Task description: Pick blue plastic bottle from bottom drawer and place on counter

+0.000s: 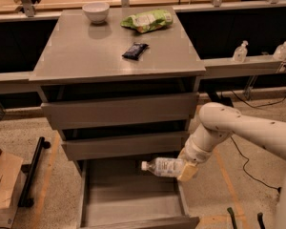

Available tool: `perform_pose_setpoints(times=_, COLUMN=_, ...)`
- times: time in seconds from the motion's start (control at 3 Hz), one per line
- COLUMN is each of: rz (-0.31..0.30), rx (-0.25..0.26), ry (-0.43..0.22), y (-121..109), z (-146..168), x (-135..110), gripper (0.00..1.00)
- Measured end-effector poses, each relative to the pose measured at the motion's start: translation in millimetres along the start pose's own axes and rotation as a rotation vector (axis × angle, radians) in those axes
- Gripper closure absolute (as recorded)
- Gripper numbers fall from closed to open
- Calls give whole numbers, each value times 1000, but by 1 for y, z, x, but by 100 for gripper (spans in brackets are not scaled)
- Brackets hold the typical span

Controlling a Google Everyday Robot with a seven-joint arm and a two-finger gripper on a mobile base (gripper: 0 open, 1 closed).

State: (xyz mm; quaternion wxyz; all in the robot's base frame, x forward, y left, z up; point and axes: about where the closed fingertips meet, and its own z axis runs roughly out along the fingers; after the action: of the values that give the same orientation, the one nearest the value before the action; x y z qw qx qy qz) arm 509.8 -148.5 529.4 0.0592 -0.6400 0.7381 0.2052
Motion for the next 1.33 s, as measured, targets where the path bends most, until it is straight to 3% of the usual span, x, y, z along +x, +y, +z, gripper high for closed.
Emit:
perform_pose_setpoints(times=0.33, rz=-97, rx=109, ry=49, y=15, z=-66, x=-29, gripper=100)
perform_pose_setpoints(times=0.67, rz=-210, rx=232, ry=100, y=40, z=-142, x=-75, gripper=100)
perform_pose_setpoints(times=1.0, rz=-241, rx=302, ry=117, y=52, z=-179, x=-91, gripper=100)
perform_pose_setpoints(times=1.33, rz=-241, rx=302, ry=117, y=52, z=-179, x=-91, gripper=100)
